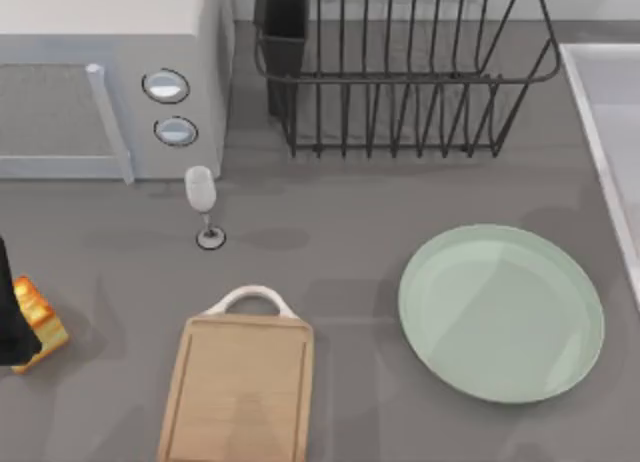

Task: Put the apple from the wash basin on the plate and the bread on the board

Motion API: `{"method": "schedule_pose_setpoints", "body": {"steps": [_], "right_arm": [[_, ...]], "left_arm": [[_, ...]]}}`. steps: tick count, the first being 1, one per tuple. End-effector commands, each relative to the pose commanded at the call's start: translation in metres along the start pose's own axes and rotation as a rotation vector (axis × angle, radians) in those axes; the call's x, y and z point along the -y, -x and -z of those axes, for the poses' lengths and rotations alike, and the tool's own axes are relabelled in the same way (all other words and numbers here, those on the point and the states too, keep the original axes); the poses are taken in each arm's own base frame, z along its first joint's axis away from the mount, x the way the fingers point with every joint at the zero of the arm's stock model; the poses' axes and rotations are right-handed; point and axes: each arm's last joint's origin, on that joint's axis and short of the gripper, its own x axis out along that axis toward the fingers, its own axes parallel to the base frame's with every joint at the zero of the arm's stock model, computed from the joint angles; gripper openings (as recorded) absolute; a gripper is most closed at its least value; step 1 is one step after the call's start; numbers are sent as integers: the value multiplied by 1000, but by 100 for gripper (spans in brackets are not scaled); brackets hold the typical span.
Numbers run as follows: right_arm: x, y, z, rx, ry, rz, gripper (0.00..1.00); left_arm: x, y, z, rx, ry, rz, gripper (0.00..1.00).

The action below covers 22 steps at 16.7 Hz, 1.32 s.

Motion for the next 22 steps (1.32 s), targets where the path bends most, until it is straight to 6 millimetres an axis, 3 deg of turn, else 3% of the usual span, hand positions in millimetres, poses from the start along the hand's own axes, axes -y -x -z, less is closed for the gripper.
{"method": "schedule_pose_setpoints", "body": {"steps": [5, 9, 12, 16, 22], "right_arm": [[1, -1, 0, -3, -5, -1, 0], [-18, 29, -4, 59, -38, 15, 0], [-54, 55, -1, 93, -75, 13, 0], [-119, 84, 15, 106, -102, -9, 0], [-218, 104, 54, 54, -87, -29, 0]], "left_arm": [[0, 0, 0, 0, 0, 0, 100], [0, 0, 0, 0, 0, 0, 100], [0, 0, 0, 0, 0, 0, 100], [0, 0, 0, 0, 0, 0, 100], [0, 0, 0, 0, 0, 0, 100]]}}
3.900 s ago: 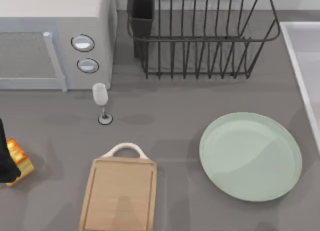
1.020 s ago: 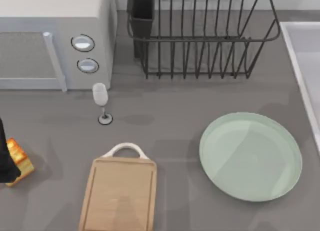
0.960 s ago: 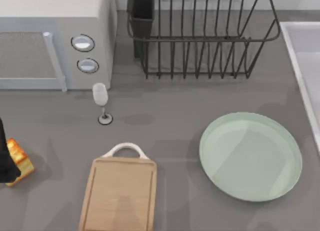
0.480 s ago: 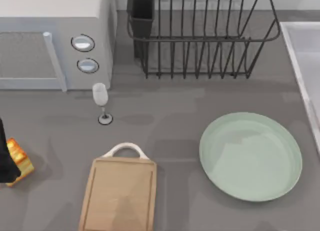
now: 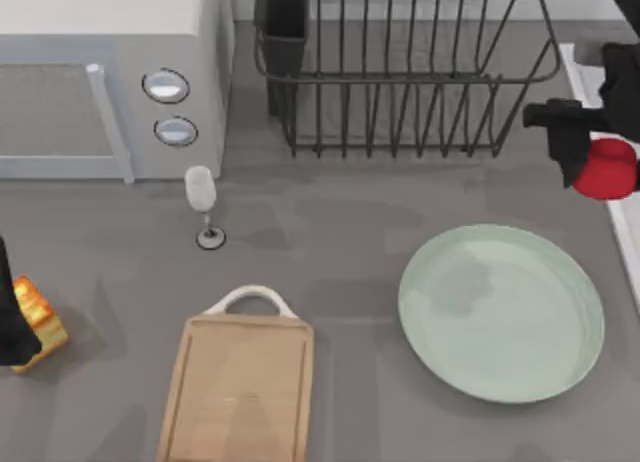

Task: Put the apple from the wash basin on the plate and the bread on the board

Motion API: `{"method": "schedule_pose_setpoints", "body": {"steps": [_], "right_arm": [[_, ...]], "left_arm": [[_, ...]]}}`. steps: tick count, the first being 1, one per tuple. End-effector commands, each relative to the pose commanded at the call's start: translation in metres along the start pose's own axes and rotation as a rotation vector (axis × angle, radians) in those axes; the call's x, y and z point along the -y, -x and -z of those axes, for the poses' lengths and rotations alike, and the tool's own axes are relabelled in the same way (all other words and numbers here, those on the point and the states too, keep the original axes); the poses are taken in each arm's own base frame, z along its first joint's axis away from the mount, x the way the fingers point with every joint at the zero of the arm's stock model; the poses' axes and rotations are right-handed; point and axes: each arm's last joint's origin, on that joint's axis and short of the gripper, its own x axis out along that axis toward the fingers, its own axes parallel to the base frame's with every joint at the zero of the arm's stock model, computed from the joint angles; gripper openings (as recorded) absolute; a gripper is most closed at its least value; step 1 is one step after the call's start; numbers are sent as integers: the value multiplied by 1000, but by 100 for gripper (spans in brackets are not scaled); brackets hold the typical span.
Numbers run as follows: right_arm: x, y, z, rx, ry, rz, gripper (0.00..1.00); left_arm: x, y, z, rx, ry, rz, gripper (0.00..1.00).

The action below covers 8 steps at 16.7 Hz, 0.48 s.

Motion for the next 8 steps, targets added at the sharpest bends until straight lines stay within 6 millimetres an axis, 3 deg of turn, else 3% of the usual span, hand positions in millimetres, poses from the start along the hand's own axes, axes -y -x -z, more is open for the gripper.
{"method": "schedule_pose_setpoints", "body": {"steps": [4, 8], "right_arm": [[-46, 0, 32, -58, 47, 14, 0], [-70, -3, 52, -94, 92, 29, 0]], "left_arm": [[0, 0, 0, 0, 0, 0, 100], [0, 0, 0, 0, 0, 0, 100]]}}
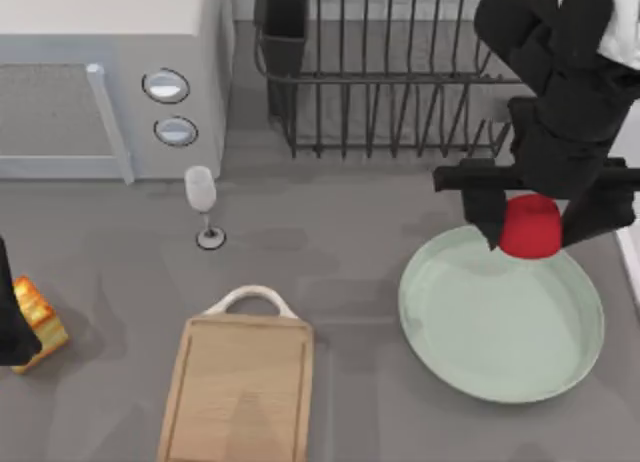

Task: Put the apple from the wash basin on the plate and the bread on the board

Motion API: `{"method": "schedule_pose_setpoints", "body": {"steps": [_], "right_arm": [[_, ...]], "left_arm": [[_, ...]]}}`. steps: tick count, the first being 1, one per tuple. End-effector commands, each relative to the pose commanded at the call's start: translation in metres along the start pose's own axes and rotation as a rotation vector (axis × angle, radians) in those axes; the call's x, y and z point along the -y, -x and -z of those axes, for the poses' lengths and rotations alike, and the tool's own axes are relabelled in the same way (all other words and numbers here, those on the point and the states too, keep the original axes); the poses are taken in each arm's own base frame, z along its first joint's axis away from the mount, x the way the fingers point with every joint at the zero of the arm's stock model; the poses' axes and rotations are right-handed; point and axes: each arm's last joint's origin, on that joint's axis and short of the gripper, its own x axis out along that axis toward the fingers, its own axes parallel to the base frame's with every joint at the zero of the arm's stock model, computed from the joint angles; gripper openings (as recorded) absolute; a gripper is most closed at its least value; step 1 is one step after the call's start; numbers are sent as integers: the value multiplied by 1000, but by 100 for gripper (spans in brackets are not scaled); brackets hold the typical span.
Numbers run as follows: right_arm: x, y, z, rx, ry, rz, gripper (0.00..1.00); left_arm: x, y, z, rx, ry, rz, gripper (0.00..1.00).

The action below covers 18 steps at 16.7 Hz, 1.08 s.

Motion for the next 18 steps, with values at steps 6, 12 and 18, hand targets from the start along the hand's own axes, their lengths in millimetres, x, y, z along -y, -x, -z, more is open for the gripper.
{"method": "schedule_pose_setpoints", "body": {"steps": [6, 12, 18], "right_arm": [[-2, -1, 1, -3, 5, 2, 8], [-2, -1, 1, -3, 5, 2, 53], [-2, -1, 1, -3, 5, 2, 98]], "left_arm": [[0, 0, 0, 0, 0, 0, 100], [0, 0, 0, 0, 0, 0, 100], [0, 0, 0, 0, 0, 0, 100]]}}
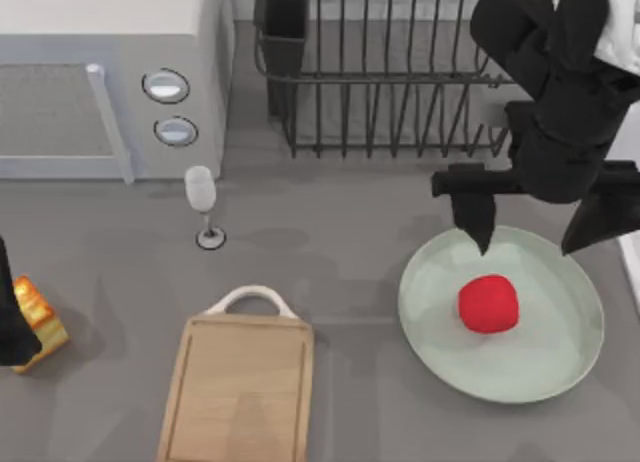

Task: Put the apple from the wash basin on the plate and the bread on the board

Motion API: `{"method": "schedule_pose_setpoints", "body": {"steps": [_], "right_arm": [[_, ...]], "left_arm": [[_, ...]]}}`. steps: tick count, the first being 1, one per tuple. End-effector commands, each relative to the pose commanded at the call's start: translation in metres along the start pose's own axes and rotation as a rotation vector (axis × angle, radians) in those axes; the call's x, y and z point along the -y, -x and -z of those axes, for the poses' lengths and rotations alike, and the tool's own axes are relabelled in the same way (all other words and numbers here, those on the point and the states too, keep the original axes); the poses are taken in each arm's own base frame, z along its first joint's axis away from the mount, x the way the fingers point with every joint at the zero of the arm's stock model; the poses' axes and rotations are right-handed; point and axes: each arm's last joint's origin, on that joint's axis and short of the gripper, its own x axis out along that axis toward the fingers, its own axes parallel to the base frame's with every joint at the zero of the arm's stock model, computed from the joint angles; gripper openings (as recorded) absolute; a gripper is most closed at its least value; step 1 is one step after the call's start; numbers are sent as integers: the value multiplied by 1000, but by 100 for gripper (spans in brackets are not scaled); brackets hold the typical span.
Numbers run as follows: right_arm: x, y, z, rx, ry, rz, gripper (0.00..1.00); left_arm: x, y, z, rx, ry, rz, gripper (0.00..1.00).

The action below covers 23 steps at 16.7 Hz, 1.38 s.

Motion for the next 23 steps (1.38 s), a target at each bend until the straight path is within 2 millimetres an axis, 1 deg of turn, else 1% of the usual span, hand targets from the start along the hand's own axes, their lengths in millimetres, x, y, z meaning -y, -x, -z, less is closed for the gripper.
{"method": "schedule_pose_setpoints", "body": {"steps": [1, 10, 12, 14, 16, 18, 21, 23], "right_arm": [[0, 0, 0, 0, 0, 0, 100], [1, 0, 0, 0, -2, 0, 100], [5, 1, 2, 18, -1, -10, 100], [16, 6, 9, 66, -1, -33, 100], [33, 15, 21, 149, 0, -69, 100], [55, 27, 40, 266, 1, -111, 100], [90, 40, 82, 503, 2, -172, 100], [113, 40, 115, 690, 3, -198, 100]], "left_arm": [[0, 0, 0, 0, 0, 0, 100], [0, 0, 0, 0, 0, 0, 100], [0, 0, 0, 0, 0, 0, 100], [0, 0, 0, 0, 0, 0, 100], [0, 0, 0, 0, 0, 0, 100], [0, 0, 0, 0, 0, 0, 100], [0, 0, 0, 0, 0, 0, 100], [0, 0, 0, 0, 0, 0, 100]]}}
